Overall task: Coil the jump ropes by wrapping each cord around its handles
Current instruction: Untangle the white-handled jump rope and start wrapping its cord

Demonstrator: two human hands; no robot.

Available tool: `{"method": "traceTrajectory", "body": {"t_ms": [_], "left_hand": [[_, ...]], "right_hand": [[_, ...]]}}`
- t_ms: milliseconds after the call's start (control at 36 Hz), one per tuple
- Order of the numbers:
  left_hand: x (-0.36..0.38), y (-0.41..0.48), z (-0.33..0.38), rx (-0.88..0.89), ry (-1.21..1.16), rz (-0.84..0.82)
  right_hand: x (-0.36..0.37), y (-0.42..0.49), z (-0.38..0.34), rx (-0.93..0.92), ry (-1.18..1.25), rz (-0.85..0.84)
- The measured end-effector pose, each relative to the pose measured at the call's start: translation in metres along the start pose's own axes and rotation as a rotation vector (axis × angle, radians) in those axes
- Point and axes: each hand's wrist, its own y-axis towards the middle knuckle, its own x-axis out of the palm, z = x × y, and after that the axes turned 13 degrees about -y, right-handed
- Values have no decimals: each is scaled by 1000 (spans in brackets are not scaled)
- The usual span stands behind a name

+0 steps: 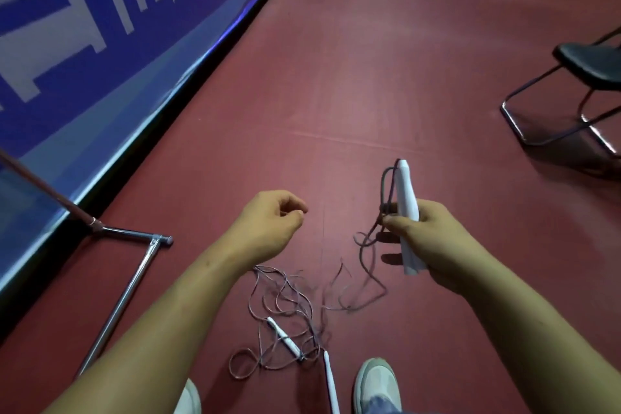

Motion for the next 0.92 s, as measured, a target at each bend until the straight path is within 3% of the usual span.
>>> {"method": "traceTrajectory", "body": {"t_ms": [139,333,389,500,556,778,917], "left_hand": [[2,-1,-1,-34,-15,-34],[2,-4,-17,-110,54,-39],[7,-10,-33,-186,56,-74],[24,-23,-77,-380,-3,-247],[30,-25,-94,-441,-18,-283],[47,-21,-176,-562,109,-292],[70,-19,-248,-627,238,-321]], "right_hand": [[-2,4,0,-1,-64,-9],[-8,23,26,19,-417,196],[0,26,39,78,-352,130],[37,23,67,181,-185,-189],[56,26,87,210,-173,-271],[113,49,169,368,-94,-305],[143,69,228,430,-141,-232]]}}
